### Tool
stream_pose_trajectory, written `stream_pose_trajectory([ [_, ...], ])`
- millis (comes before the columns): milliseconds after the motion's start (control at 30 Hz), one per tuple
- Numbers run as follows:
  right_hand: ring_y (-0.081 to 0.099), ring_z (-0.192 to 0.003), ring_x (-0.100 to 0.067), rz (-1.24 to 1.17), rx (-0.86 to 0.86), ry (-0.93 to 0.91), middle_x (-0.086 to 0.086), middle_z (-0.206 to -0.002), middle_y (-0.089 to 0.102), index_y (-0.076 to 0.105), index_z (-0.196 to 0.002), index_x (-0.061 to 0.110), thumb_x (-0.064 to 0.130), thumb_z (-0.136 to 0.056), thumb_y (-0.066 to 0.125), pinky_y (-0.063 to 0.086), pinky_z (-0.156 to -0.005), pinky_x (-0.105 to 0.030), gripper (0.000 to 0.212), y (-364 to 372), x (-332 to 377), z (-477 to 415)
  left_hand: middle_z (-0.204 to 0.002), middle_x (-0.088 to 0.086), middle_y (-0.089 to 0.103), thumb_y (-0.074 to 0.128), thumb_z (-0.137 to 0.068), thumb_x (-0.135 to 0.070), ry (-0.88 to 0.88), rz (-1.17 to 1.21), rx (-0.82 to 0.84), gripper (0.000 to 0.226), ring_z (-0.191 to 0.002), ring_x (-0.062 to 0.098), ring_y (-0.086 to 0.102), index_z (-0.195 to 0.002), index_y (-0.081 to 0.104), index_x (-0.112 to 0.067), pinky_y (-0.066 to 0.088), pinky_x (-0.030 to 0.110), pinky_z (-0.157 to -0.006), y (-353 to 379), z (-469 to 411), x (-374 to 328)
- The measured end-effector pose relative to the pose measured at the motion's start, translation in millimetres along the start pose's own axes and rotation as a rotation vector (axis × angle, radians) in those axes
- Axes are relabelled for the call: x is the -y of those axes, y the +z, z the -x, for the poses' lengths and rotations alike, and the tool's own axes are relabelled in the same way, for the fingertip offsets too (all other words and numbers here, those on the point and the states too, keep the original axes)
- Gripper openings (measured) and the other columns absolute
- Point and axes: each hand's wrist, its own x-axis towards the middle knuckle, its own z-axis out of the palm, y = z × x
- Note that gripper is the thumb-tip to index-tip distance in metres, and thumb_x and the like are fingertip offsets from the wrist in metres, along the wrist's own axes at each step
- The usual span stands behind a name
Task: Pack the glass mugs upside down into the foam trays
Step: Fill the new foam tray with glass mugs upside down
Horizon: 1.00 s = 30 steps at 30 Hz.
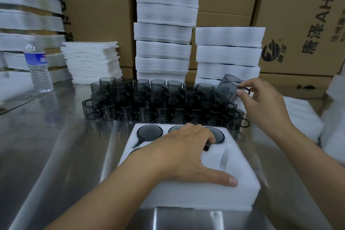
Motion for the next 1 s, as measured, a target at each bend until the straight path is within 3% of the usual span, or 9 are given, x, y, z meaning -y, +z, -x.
stream_pose_trajectory([
  [200,0.055,-0.095,-0.006,-0.331,-0.003,0.028,0.012,-0.099,0.062,0.058,-0.094,0.032,0.024,-0.092,0.060,0.036,-0.073,-0.004,0.008,13,24,28,-0.093,-0.021,0.050,0.040,-0.084,-0.068,-0.013,0.177,-0.082,0.045,-0.100,0.001,0.043,-0.102,0.056,-0.030,0.038,0.022,-0.085,-3,-9,4],
  [333,0.058,-0.096,-0.014,-0.437,-0.008,0.035,0.012,-0.102,0.061,0.055,-0.089,0.040,0.023,-0.093,0.059,0.043,-0.078,-0.025,0.017,19,23,42,-0.069,-0.020,0.062,0.057,-0.082,-0.056,-0.231,0.483,-0.296,0.032,-0.064,-0.011,0.055,-0.083,0.067,-0.026,0.040,0.009,-0.058,-8,-16,12],
  [367,0.057,-0.096,-0.015,-0.438,-0.008,0.029,0.015,-0.103,0.059,0.055,-0.089,0.041,0.024,-0.093,0.058,0.043,-0.079,-0.026,0.018,19,22,44,-0.068,-0.021,0.063,0.059,-0.083,-0.053,-0.290,0.586,-0.339,0.030,-0.064,-0.009,0.058,-0.082,0.069,-0.025,0.043,0.008,-0.060,-12,-18,16],
  [433,0.055,-0.099,-0.012,-0.441,0.002,0.024,0.020,-0.103,0.056,0.054,-0.089,0.042,0.023,-0.093,0.057,0.042,-0.081,-0.025,0.020,19,21,48,-0.088,-0.014,0.069,0.062,-0.085,-0.042,-0.361,0.857,-0.397,0.019,-0.088,0.004,0.066,-0.085,0.070,-0.024,0.052,0.020,-0.079,-19,-20,25],
  [500,0.054,-0.103,-0.008,-0.435,0.021,0.014,0.020,-0.103,0.055,0.054,-0.090,0.042,0.022,-0.093,0.057,0.043,-0.087,-0.024,0.020,19,20,51,-0.097,-0.004,0.069,0.063,-0.087,-0.031,-0.406,1.111,-0.404,0.011,-0.093,0.011,0.066,-0.089,0.067,-0.021,0.056,0.026,-0.079,-24,-21,32],
  [633,0.053,-0.105,0.000,-0.456,0.077,-0.030,0.022,-0.103,0.056,0.056,-0.091,0.042,0.021,-0.092,0.057,0.042,-0.088,-0.019,0.021,16,23,53,-0.105,0.009,0.070,0.063,-0.086,-0.030,-0.438,1.351,-0.298,0.026,-0.089,0.018,0.071,-0.108,0.061,-0.016,0.058,0.026,-0.064,-33,-17,48],
  [767,0.052,-0.112,-0.005,-0.496,0.113,-0.132,0.023,-0.110,0.056,0.056,-0.092,0.044,0.018,-0.093,0.059,0.044,-0.090,-0.024,0.026,11,29,57,-0.104,0.013,0.072,0.065,-0.070,-0.044,-0.372,1.376,-0.136,0.057,-0.094,0.023,0.071,-0.118,0.056,-0.013,0.058,0.025,-0.069,-35,-14,55],
  [867,0.050,-0.117,-0.008,-0.467,0.141,-0.247,0.020,-0.117,0.054,0.055,-0.097,0.040,0.020,-0.091,0.057,0.045,-0.092,-0.030,0.021,10,34,61,-0.107,0.016,0.071,0.060,-0.071,-0.052,-0.300,1.374,-0.068,0.066,-0.098,0.025,0.069,-0.122,0.056,-0.011,0.056,0.024,-0.070,-30,-17,54],
  [1000,0.044,-0.119,-0.005,-0.284,0.205,-0.396,0.016,-0.121,0.052,0.058,-0.103,0.030,0.027,-0.091,0.052,0.032,-0.099,-0.016,0.013,11,35,66,-0.106,0.016,0.071,0.062,-0.070,-0.055,-0.224,1.371,-0.008,0.064,-0.097,0.024,0.070,-0.117,0.058,-0.011,0.056,0.025,-0.071,-26,-18,51],
])
